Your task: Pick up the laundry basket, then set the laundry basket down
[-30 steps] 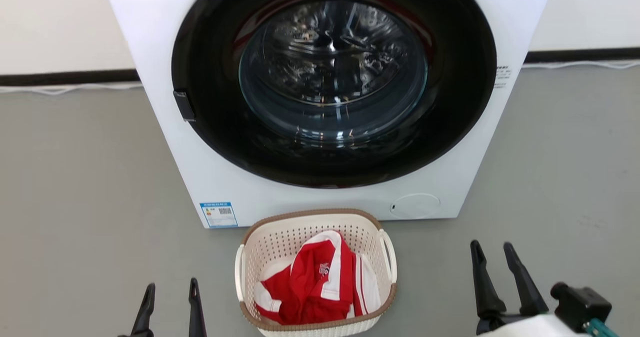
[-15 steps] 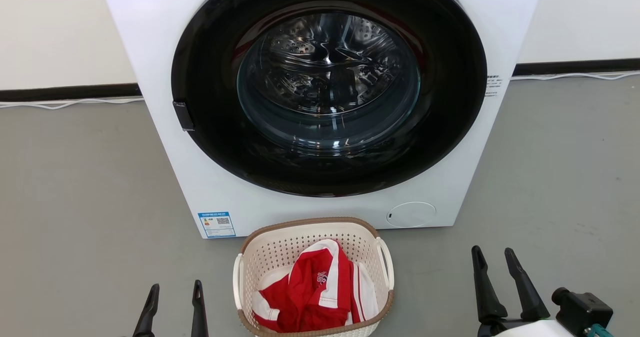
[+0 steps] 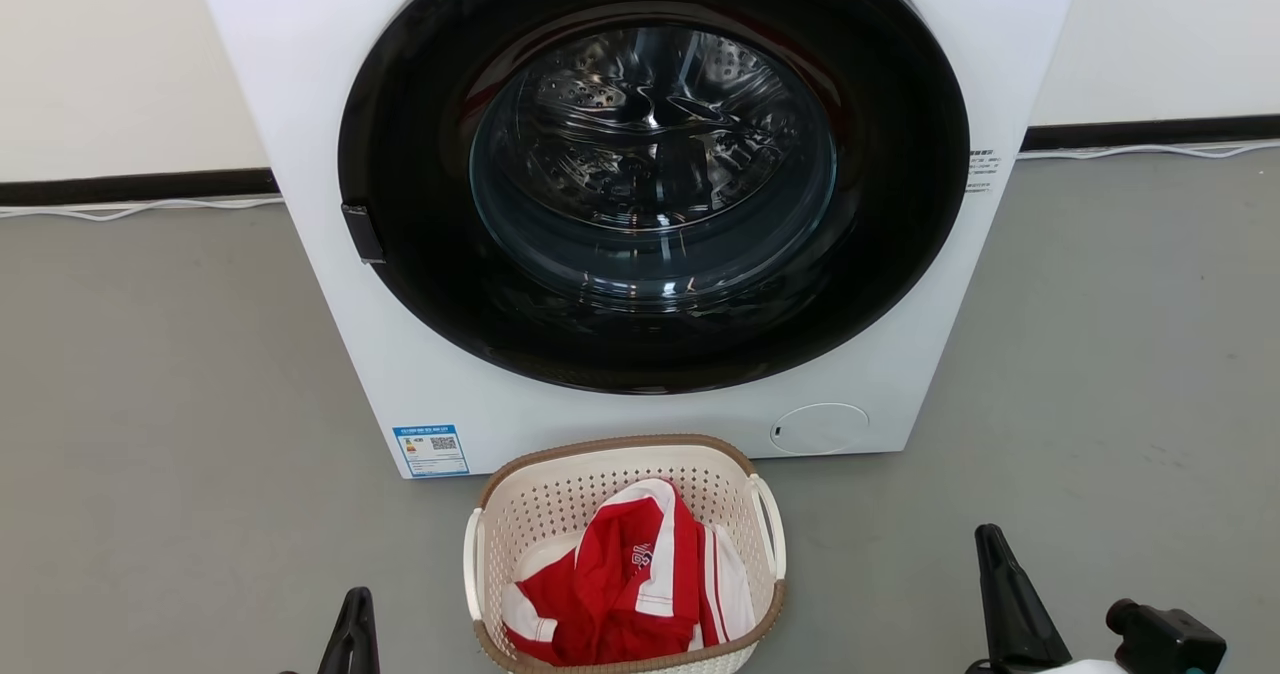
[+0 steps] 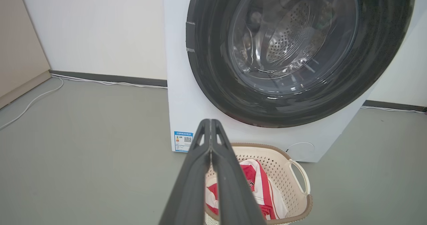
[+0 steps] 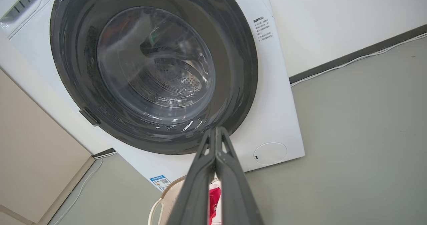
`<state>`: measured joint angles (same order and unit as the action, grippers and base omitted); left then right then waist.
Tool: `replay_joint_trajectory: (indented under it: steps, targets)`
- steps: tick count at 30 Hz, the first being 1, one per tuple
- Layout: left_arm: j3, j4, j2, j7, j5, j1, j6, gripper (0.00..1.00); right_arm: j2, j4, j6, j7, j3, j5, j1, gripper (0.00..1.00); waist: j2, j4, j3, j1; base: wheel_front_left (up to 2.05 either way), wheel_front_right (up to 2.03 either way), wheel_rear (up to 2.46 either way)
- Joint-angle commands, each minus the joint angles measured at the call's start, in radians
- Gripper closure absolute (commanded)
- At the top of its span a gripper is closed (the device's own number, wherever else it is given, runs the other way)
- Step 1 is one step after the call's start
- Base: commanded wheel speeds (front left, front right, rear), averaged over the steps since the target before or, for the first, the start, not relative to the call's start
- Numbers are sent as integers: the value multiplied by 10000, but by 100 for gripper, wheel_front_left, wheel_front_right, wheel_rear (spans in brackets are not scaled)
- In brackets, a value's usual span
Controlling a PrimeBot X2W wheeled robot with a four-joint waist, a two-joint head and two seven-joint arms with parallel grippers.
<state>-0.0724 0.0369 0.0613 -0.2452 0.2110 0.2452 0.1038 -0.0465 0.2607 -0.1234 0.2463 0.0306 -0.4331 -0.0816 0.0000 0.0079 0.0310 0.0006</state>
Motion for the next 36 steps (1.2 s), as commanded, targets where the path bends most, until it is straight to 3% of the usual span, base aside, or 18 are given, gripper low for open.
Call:
replay_joint_trajectory:
  steps: [1,5,36]
  targets:
    - [43,-205,56,59,355,-187,-103,100,-35,-268,-5,-110,-64,-278,260,100,0,0,1,14,0,0,0]
    - [68,-105,81,152,852,-315,-179,100,-50,-251,-7,-214,-93,-684,324,100,0,-3,-30,-4,0,0,0]
    - [316,527,194,883,4514,-1189,-771,100,-120,-222,-24,-1029,-352,-3696,742,100,0,-22,-114,-6,0,0,0]
